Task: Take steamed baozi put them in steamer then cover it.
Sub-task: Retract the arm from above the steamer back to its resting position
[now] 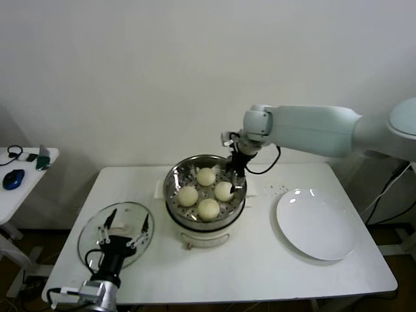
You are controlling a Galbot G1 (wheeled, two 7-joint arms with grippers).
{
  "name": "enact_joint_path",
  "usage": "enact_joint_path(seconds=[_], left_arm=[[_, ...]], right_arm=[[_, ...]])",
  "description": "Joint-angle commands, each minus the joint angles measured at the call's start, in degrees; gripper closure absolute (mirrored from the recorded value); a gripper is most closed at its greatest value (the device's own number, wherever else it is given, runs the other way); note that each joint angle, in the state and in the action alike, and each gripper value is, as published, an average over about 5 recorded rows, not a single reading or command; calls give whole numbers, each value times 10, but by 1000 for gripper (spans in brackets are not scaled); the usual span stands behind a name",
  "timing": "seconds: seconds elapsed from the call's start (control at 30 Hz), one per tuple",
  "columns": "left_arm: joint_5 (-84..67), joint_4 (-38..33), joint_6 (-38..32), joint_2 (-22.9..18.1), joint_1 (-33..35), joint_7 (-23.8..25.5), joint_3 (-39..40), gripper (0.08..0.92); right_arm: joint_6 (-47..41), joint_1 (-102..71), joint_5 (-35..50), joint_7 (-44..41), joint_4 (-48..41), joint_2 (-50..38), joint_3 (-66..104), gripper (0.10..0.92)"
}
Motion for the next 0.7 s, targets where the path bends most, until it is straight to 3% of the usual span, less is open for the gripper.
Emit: enact_joint_path(seconds=[0.03,0.17,0.33,0.7], left_arm=[[21,3,-7,1,-4,-4,-1,177],[31,3,-12,-2,-6,-7,-3,177],[55,-3,-17,-3,-3,-8,2,177],[93,-30,-7,-6,1,-12,20,177]], right_arm=[[96,-8,-34,148,91,-180,113,203],[149,-98,-41,272,152,-274,206,203],[207,-321,-70,383,190,-356,459,203],[281,-752,-144,491,241,-352,931,203]])
